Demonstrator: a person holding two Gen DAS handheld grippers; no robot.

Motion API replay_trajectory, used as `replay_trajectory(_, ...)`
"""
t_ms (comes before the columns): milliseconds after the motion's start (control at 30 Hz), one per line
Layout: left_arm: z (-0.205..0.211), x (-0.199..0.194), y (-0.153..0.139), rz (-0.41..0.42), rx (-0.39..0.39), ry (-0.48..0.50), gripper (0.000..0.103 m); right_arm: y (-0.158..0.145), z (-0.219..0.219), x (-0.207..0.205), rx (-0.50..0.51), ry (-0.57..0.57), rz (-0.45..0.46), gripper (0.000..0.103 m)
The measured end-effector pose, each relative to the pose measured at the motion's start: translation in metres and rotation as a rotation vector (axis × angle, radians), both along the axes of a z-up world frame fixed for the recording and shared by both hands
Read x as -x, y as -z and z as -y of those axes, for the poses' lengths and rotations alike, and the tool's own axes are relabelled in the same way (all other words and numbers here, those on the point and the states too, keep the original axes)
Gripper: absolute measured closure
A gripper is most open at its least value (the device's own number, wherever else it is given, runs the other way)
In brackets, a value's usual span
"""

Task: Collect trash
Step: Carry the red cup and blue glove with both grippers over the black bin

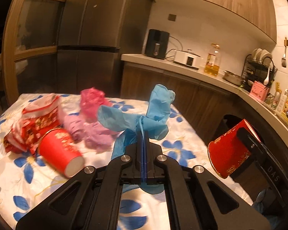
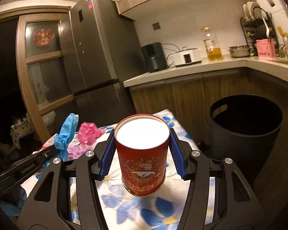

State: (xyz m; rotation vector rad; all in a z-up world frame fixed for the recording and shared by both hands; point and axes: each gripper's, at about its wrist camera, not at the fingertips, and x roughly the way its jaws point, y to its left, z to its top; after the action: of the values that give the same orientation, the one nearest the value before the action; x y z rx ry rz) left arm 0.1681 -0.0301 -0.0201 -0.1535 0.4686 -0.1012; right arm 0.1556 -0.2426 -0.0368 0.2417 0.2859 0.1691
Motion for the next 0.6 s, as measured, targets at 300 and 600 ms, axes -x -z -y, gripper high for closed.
replay_trajectory(300, 0.083, -0.023, -0.026, 0.074, -0.02, 0.167, 0.103, -0.029, 0.066, 0.007, 0.009, 0.147, 0.077, 0.05)
replay_trajectory(600, 0.182, -0.055, -0.035, 0.105, -0.037, 0.352, 0.103, -0.045, 0.139, -0.003, 0.027, 0.308, 0.098, 0.05)
